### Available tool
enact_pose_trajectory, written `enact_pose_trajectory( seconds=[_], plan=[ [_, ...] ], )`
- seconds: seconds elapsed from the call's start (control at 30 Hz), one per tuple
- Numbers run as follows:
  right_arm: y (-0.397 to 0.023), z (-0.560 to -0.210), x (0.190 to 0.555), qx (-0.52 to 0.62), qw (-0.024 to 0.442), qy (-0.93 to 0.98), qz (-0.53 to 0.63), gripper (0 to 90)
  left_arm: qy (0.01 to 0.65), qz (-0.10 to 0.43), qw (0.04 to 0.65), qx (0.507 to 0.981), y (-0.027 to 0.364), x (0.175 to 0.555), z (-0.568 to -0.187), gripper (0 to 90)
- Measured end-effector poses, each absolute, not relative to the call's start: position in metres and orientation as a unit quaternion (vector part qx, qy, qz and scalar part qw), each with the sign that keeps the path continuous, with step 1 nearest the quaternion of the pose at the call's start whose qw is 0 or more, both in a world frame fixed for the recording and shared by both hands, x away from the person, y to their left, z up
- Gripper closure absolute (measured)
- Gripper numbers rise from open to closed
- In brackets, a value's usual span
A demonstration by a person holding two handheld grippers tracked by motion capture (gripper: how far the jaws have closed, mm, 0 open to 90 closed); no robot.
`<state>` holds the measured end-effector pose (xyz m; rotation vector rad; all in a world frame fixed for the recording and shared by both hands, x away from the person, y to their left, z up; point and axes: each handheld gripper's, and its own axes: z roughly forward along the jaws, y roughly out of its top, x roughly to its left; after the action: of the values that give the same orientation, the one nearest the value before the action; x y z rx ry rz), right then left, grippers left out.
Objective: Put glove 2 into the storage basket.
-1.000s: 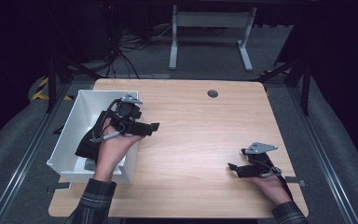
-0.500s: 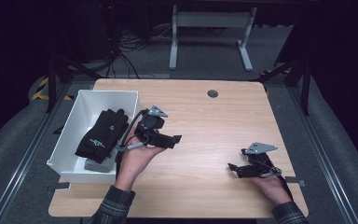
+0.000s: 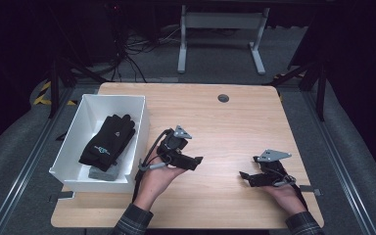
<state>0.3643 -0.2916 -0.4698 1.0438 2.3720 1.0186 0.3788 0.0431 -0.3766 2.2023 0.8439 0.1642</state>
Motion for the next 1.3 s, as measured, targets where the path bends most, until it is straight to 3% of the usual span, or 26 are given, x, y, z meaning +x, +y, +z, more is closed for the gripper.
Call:
enact_pose_trajectory(
  seconds=[0.9,1.07,1.3],
  plan=[
    [-0.291,-0.470,0.364,0.367,0.177,0.839,0.360,15.5,0.276,0.092,0.346,0.892,0.013,0.366,-0.470,11.9],
    [-0.291,-0.470,0.364,0.367,0.177,0.839,0.360,15.5,0.267,0.102,0.364,0.887,0.013,0.364,-0.475,6.3],
    [-0.291,-0.470,0.364,0.367,0.177,0.839,0.360,15.6,0.264,0.099,0.363,0.888,0.012,0.364,-0.476,5.7]
  ],
)
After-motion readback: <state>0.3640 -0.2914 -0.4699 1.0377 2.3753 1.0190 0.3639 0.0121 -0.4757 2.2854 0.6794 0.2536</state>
